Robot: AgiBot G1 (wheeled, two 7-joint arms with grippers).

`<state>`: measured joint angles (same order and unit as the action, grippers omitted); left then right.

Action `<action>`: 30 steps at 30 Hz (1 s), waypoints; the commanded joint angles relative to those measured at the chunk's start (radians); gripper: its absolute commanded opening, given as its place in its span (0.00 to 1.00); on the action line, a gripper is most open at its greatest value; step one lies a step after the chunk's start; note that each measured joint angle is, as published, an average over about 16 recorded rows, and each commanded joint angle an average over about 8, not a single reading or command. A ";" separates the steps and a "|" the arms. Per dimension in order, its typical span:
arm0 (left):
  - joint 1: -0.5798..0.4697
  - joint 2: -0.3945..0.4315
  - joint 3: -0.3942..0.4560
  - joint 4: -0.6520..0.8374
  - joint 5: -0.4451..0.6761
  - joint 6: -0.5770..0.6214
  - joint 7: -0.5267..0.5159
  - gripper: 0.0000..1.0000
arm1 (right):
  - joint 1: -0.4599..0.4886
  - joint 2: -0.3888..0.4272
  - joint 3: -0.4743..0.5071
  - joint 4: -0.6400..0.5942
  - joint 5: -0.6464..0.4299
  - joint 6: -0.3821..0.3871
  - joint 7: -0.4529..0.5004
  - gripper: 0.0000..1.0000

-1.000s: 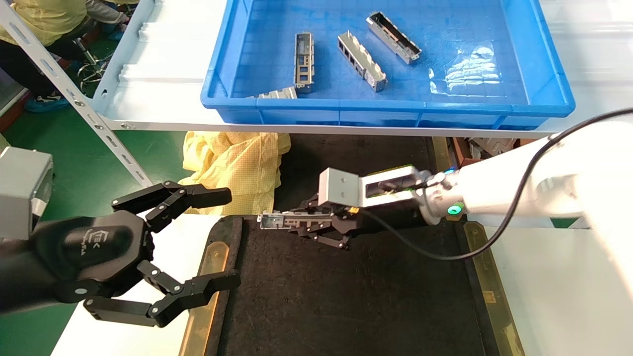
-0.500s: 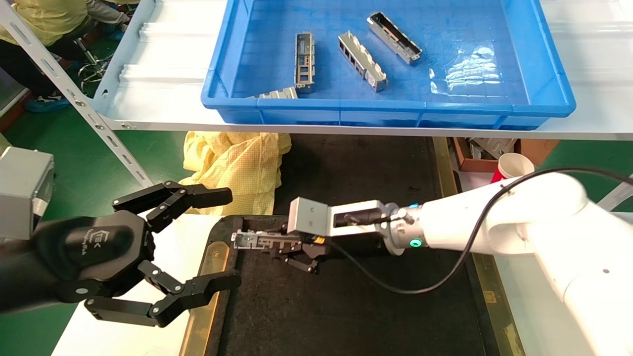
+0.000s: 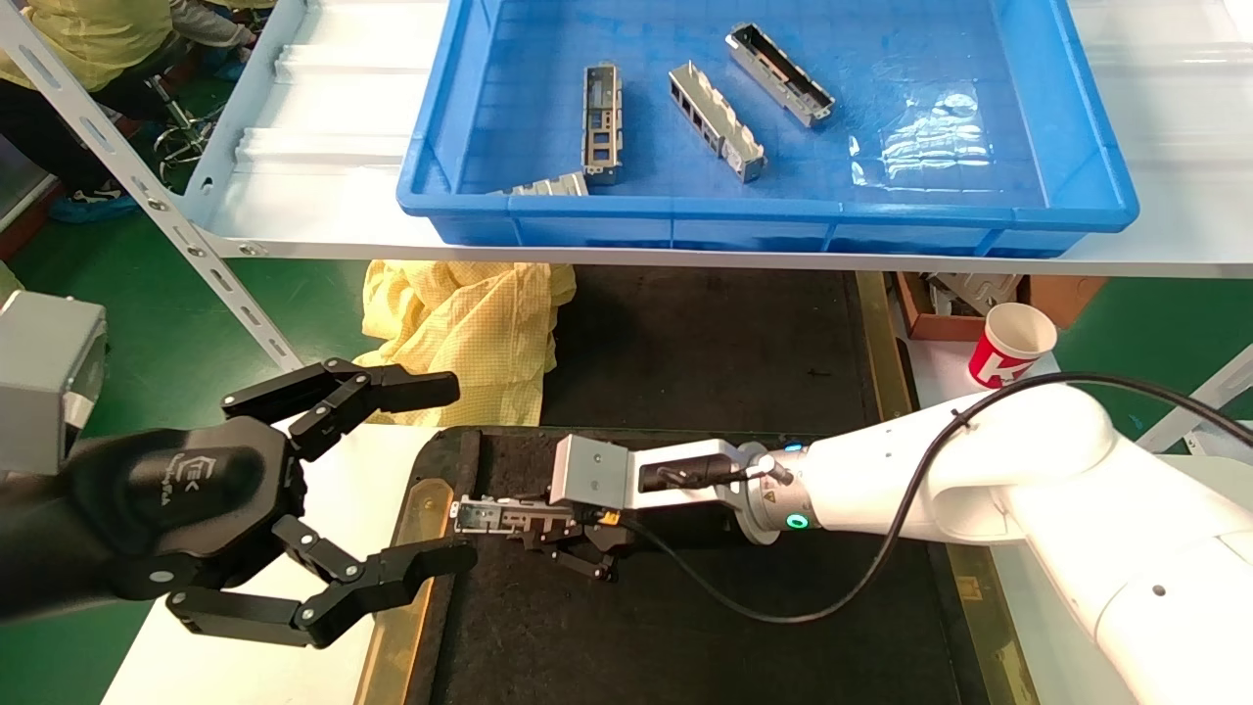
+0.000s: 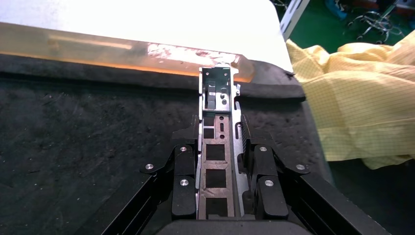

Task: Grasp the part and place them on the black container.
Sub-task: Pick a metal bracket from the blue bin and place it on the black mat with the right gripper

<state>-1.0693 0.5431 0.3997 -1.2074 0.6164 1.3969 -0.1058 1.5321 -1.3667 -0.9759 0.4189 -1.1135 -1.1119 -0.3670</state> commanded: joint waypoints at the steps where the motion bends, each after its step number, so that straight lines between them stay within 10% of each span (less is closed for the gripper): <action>1: 0.000 0.000 0.000 0.000 0.000 0.000 0.000 1.00 | -0.004 0.000 -0.018 0.005 0.012 0.009 0.003 0.00; 26: 0.000 0.000 0.000 0.000 0.000 0.000 0.000 1.00 | -0.016 0.000 -0.176 0.016 0.146 0.083 -0.003 0.01; 30: 0.000 0.000 0.000 0.000 0.000 0.000 0.000 1.00 | -0.018 0.000 -0.197 0.019 0.166 0.095 -0.004 0.35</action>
<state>-1.0693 0.5431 0.3997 -1.2074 0.6164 1.3969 -0.1058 1.5149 -1.3663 -1.1721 0.4372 -0.9482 -1.0161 -0.3705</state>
